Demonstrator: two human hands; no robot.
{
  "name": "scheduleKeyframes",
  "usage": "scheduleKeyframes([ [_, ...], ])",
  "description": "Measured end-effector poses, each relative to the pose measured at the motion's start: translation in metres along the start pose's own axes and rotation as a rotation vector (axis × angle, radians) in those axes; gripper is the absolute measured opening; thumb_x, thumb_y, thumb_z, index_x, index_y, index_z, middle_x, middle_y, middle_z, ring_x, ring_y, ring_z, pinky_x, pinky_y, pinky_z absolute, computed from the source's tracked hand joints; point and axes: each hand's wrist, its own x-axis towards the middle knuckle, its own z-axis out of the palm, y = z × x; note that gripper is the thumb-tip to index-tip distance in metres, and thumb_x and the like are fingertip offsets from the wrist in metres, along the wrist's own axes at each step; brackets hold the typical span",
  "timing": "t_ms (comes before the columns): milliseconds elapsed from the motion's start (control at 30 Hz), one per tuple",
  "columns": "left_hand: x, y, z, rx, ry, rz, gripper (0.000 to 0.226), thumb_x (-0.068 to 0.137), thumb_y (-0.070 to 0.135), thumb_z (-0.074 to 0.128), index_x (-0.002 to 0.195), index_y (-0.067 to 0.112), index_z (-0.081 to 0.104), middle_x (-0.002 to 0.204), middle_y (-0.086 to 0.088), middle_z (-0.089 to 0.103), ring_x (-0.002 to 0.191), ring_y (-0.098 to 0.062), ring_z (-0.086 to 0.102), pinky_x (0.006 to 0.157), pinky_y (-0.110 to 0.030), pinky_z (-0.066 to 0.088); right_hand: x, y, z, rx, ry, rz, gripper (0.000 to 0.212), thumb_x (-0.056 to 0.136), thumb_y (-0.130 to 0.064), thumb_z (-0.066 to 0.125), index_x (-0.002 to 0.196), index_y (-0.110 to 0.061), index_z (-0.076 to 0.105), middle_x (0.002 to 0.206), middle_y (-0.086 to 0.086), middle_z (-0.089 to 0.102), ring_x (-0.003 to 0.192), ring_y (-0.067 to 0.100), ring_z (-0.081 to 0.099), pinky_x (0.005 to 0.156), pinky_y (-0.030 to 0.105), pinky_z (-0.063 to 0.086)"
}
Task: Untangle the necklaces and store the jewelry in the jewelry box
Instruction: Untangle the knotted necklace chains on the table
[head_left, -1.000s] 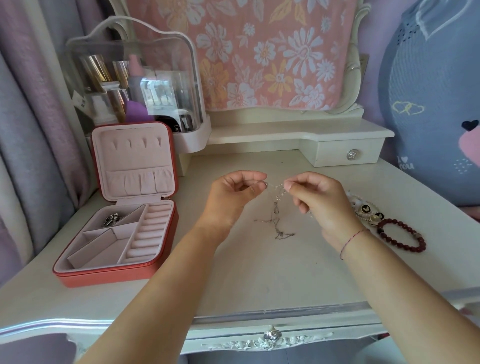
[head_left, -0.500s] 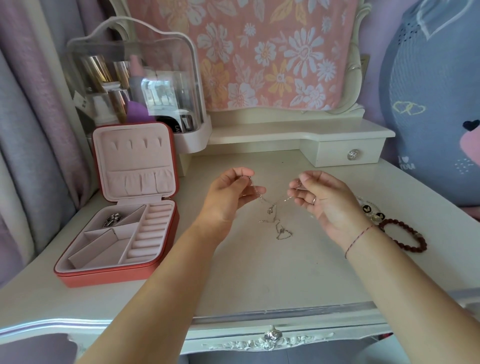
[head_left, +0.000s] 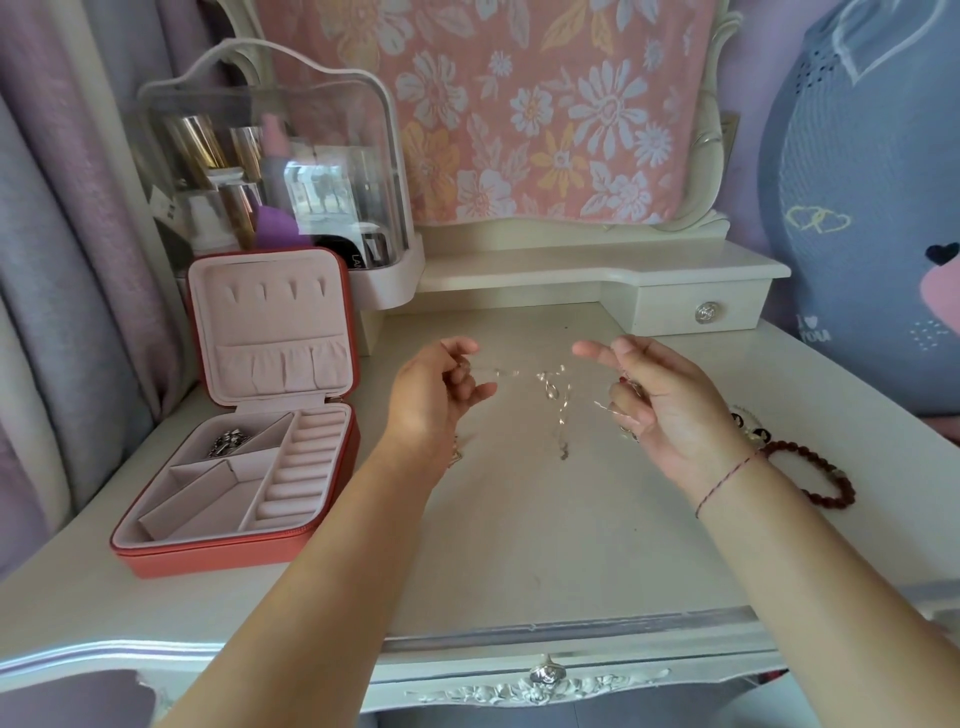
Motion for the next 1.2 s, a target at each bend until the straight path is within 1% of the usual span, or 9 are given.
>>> scheduleKeyframes([
  [133,-0.009,0.002,0.002,0.169,-0.003,-0.055,0.037,0.082,-0.002,0.026,0.072,0.006,0.061,0.054,0.003,0.022,0.047,-0.013,0.016,0.047,-0.024,0.025,0.0,0.0,0.0,0.067,-0.056,-0.005,0.015,0.097,-0.014,0.047,0.083,-0.015,0.052,0.112,0.009,0.07,0.034,0.006,0.023,0.041,0.015,0.031],
  [233,-0.015,0.003,0.003,0.368,-0.02,-0.046,0.035,0.083,0.001,0.035,0.068,0.008,0.066,0.054,0.004,0.021,0.048,-0.014,0.013,0.049,-0.026,0.013,0.0,0.001,0.001,0.041,-0.02,-0.024,0.013,0.096,-0.011,0.05,0.084,-0.013,0.055,0.094,0.004,0.069,0.036,0.006,0.026,0.043,0.016,0.031],
  [367,-0.022,0.005,0.008,0.651,-0.143,0.035,0.014,0.09,0.011,0.061,0.085,0.012,0.074,0.037,0.016,0.041,0.031,-0.003,0.033,0.04,-0.014,0.025,0.001,0.003,0.001,-0.073,0.054,-0.096,0.012,0.095,-0.008,0.053,0.084,-0.011,0.058,0.068,0.0,0.054,0.035,0.005,0.028,0.042,0.016,0.027],
  [467,-0.018,-0.002,0.008,0.723,-0.205,0.063,0.017,0.08,0.027,0.078,0.092,0.015,0.077,0.056,0.019,0.057,0.035,0.006,0.043,0.04,-0.006,0.029,0.001,0.004,0.001,-0.119,0.064,-0.096,0.013,0.097,-0.01,0.049,0.086,-0.012,0.055,0.068,0.002,0.065,0.033,0.007,0.024,0.042,0.019,0.023],
  [600,-0.013,-0.01,0.005,0.811,-0.26,0.064,0.018,0.071,0.03,0.085,0.085,0.019,0.079,0.039,0.017,0.041,0.04,-0.004,0.037,0.044,-0.011,0.027,0.0,0.003,0.002,-0.109,0.048,-0.087,0.014,0.099,-0.012,0.047,0.086,-0.014,0.05,0.086,0.009,0.072,0.034,0.008,0.02,0.042,0.02,0.023],
  [900,-0.01,-0.011,0.003,0.645,-0.235,0.098,0.008,0.081,0.021,0.077,0.074,0.018,0.074,0.055,0.013,0.055,0.046,-0.003,0.038,0.046,-0.015,0.031,0.0,0.001,0.0,-0.046,0.026,-0.067,0.016,0.099,-0.013,0.046,0.084,-0.015,0.05,0.096,0.011,0.072,0.034,0.008,0.021,0.041,0.017,0.027],
  [1000,-0.009,-0.008,0.004,0.473,-0.242,0.055,0.013,0.089,0.019,0.068,0.076,0.015,0.066,0.072,0.011,0.064,0.07,0.001,0.056,0.069,-0.009,0.044,0.0,0.001,-0.001,-0.023,0.02,-0.047,0.018,0.1,-0.014,0.045,0.082,-0.016,0.049,0.101,0.01,0.073,0.033,0.008,0.021,0.042,0.017,0.027],
  [1067,-0.006,-0.007,0.003,0.317,-0.284,0.018,0.017,0.095,0.015,0.058,0.078,0.012,0.061,0.079,0.002,0.066,0.084,-0.013,0.058,0.089,-0.023,0.046,0.001,0.002,-0.002,0.027,0.006,-0.018,0.02,0.1,-0.015,0.044,0.081,-0.016,0.048,0.103,0.01,0.073,0.033,0.007,0.022,0.042,0.017,0.027],
  [1200,-0.004,-0.004,0.003,0.054,-0.318,-0.076,0.023,0.1,0.013,0.047,0.079,0.011,0.056,0.062,-0.001,0.057,0.066,-0.017,0.059,0.086,-0.034,0.053,0.006,0.004,-0.005,0.07,0.052,0.024,0.019,0.099,-0.015,0.047,0.081,-0.018,0.051,0.083,0.003,0.071,0.037,0.007,0.029,0.047,0.018,0.029],
])
